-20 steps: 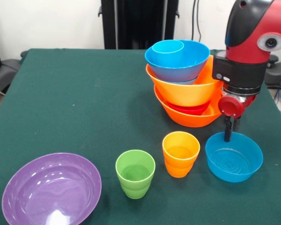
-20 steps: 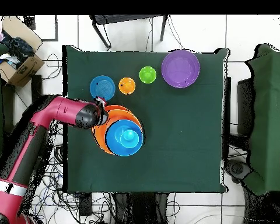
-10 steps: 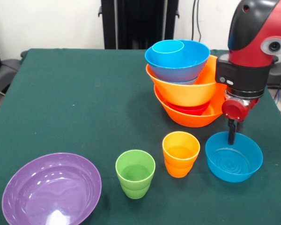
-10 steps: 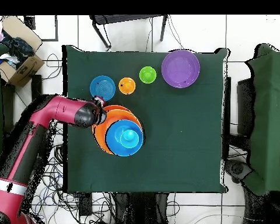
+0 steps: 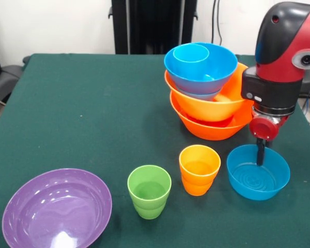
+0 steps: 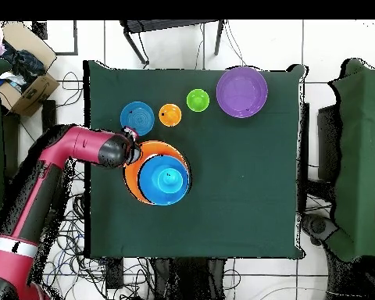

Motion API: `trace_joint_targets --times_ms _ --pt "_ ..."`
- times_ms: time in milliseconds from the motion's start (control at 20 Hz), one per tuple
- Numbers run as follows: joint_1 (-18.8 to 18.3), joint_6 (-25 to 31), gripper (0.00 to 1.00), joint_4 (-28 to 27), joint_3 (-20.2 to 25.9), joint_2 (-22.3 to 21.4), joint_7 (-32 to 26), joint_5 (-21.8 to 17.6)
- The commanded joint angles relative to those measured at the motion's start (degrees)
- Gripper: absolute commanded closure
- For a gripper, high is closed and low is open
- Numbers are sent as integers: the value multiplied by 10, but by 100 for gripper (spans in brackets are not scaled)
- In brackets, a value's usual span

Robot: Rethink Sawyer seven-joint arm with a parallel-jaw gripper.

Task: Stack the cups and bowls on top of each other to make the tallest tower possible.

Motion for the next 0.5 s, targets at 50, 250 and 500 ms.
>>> trace_joint_targets --times_ms 50,250,500 --pt "-18 9 0 -73 72 19 86 31" --pt "-21 25 0 -76 68 23 104 36" --pt "-22 39 0 -78 67 21 84 39"
